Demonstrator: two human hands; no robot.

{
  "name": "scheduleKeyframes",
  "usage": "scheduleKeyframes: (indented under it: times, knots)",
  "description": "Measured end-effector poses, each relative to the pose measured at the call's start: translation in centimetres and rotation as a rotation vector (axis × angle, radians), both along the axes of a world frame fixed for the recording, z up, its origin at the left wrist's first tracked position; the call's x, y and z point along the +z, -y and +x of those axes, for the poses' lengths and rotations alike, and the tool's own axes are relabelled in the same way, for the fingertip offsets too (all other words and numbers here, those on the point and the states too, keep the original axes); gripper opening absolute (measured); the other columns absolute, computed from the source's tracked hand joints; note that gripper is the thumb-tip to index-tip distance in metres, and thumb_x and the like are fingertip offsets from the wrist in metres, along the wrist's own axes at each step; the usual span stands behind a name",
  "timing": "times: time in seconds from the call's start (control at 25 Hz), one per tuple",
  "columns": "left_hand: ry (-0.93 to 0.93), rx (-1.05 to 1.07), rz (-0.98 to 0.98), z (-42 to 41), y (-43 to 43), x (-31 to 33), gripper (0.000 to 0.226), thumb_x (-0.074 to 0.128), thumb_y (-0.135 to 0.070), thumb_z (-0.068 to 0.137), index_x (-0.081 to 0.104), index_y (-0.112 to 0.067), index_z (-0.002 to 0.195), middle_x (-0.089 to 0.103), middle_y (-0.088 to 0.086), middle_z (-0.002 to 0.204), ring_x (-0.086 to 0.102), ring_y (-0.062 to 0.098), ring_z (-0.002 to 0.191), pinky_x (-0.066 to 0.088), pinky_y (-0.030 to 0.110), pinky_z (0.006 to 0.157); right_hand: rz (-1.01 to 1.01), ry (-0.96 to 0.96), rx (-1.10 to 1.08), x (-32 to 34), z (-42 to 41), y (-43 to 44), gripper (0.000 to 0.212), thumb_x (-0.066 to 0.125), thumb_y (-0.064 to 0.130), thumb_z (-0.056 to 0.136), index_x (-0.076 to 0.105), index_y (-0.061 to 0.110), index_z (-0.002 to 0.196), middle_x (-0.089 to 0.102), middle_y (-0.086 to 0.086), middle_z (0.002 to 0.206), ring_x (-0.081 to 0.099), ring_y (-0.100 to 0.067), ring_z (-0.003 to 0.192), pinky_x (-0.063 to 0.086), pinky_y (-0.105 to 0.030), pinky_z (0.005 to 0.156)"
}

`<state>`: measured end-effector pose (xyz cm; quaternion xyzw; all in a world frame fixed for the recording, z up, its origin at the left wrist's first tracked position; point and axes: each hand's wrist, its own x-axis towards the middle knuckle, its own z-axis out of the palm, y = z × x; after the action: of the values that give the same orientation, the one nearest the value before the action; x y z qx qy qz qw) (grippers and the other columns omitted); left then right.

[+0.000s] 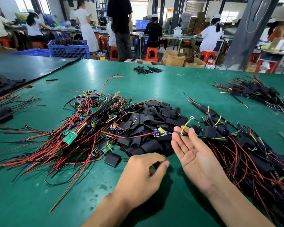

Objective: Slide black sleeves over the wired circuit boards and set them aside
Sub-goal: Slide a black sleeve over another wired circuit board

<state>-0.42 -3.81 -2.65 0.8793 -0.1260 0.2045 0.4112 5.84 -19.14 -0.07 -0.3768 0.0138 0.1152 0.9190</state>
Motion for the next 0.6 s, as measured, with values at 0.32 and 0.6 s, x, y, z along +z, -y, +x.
scheduleKeyframes:
  times: [0.32,0.6]
  knots:
    - [-0.66,-0.372,-1.054,0.7,-1.1,1.7,0.037,0.064,-0.047,0.089,0.076,-0.012,0.096,0.068,0.012,0.074,0.062,0.022,0.049,0.049,0.028,0.049,-0.118,0.035,0.175,0.8,-0.7,0.2,0.038,0.06,0.034,0.087,0.071,0.01,0.114,0.06,0.001,0.07,0.046,-0.007,0.049,0.047,-0.019,0.052]
    - [-0.757,-0.536,-0.979,0.3,-1.5,1.7,0.029,0.079,-0.021,0.08,0.073,-0.008,0.106,0.07,0.006,0.073,0.052,0.011,0.045,0.042,0.021,0.047,-0.232,0.039,0.132,-0.2,-0.5,-0.4,0.033,0.061,0.033,0.087,0.075,0.009,0.105,0.065,-0.007,0.075,0.053,-0.011,0.052,0.051,-0.023,0.052]
